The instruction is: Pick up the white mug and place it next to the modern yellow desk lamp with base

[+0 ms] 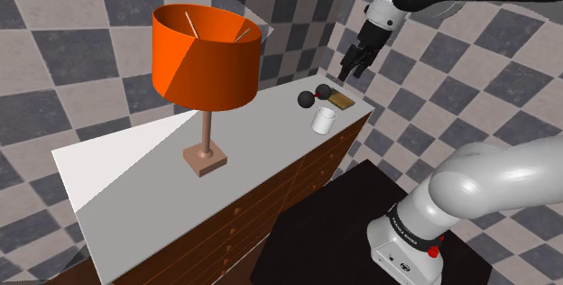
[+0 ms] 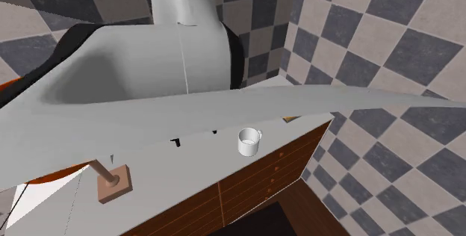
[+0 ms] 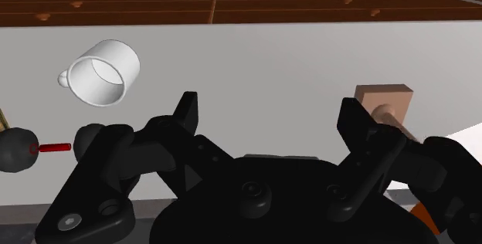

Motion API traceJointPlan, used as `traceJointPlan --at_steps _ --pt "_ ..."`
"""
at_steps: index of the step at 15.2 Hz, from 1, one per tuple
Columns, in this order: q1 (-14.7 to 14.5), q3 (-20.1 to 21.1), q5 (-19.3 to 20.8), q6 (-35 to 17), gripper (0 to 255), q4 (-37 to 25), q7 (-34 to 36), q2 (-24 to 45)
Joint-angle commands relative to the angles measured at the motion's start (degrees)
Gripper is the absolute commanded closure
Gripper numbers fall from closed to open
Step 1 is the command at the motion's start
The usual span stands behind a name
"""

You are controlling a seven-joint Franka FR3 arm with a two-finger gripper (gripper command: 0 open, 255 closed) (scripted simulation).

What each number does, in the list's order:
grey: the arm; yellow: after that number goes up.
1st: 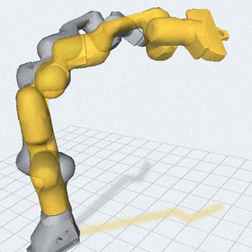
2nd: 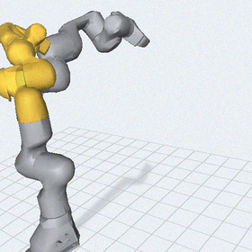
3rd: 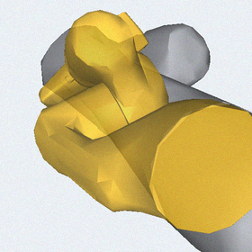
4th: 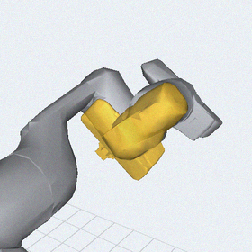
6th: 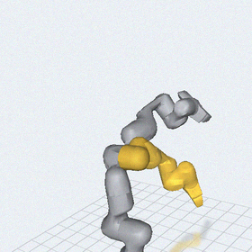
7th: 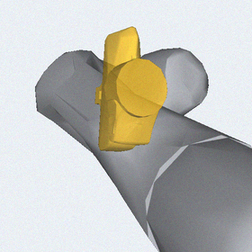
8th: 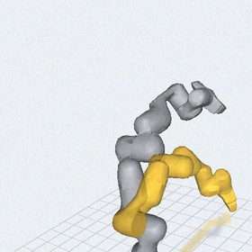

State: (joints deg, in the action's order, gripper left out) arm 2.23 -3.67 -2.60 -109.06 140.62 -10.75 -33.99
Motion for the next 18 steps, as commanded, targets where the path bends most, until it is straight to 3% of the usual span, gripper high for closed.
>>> traceJointPlan --at_steps 1,10,18 --pt "0.5 -1.0 0.6 -4.2 0 1.1 -1.4 3.0" --pt "2.3 -5.6 1.5 -19.6 0 1.1 -7.5 18.7" --pt "3.7 -8.8 -1.5 -30.7 0 -4.2 -14.4 35.6"
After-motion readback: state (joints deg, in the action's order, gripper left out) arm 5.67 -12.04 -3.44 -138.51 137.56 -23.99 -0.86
